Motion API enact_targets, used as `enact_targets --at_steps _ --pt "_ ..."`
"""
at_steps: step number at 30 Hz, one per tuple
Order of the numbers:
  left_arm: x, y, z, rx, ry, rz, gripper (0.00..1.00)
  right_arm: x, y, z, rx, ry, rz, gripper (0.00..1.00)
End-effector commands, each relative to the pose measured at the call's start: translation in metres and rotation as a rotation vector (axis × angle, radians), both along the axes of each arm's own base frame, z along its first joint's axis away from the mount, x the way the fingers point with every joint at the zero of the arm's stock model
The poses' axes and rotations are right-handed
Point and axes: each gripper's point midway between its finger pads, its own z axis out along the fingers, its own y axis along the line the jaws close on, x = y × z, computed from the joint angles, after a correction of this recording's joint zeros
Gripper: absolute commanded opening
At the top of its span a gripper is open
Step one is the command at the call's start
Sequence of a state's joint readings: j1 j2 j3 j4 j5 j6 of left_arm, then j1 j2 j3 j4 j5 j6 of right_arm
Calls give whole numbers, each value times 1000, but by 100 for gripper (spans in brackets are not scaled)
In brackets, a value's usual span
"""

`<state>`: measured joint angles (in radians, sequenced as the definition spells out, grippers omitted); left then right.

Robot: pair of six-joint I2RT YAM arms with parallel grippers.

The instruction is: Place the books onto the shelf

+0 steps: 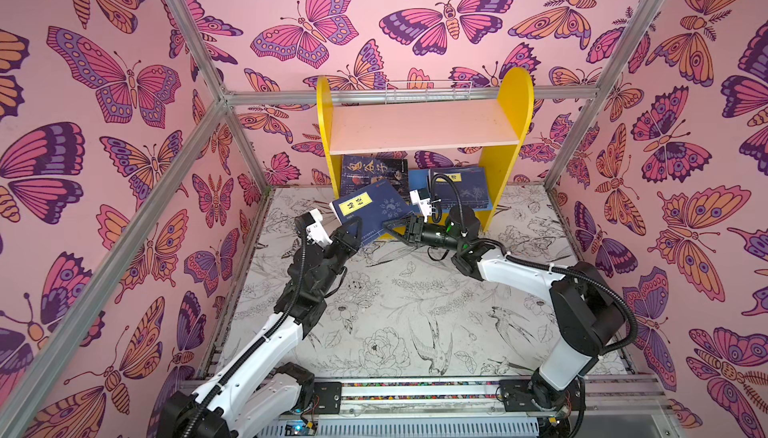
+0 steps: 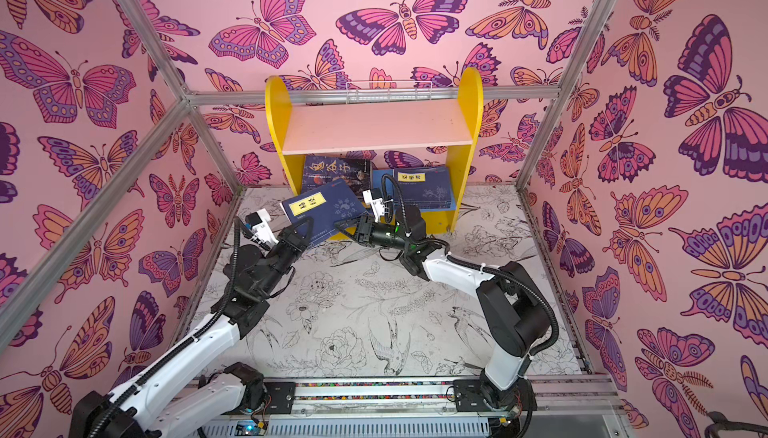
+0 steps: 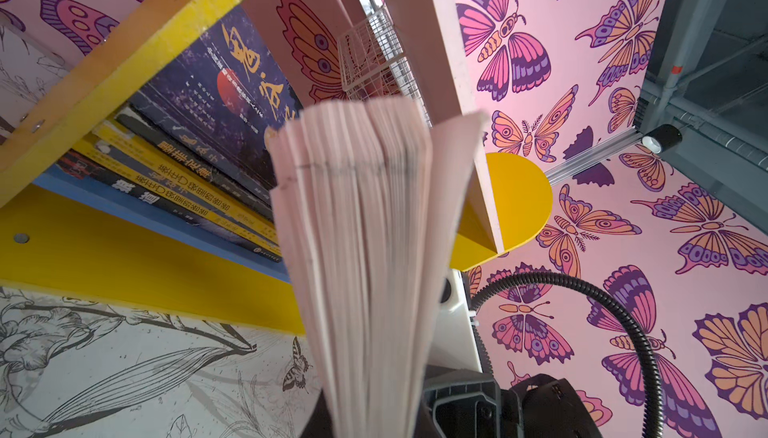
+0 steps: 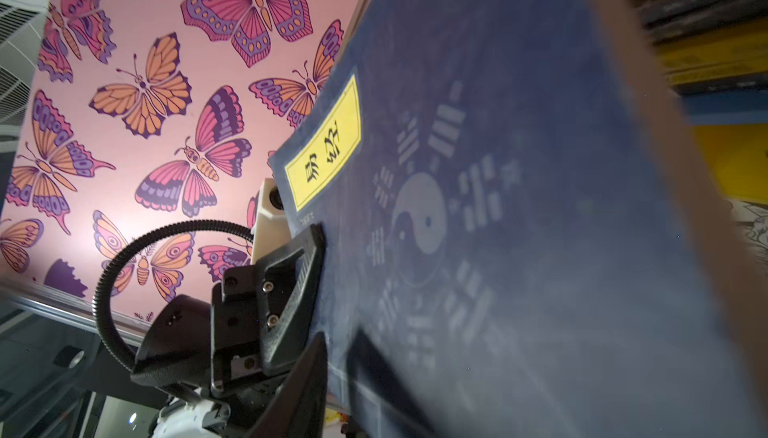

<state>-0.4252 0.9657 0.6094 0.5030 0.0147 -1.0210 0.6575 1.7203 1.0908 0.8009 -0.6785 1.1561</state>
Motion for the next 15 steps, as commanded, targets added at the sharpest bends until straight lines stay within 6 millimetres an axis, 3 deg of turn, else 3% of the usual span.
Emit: enact_targets --at_steps 1,12,15 --pt "-2 -11 15 35 -61 -18 0 9 -8 50 169 -65 -94 28" --pt "-2 -37 -27 104 36 -60 0 25 -26 73 197 -91 -239 1" --pt "-5 -30 -30 131 57 -33 25 29 -41 72 162 -102 -271 0"
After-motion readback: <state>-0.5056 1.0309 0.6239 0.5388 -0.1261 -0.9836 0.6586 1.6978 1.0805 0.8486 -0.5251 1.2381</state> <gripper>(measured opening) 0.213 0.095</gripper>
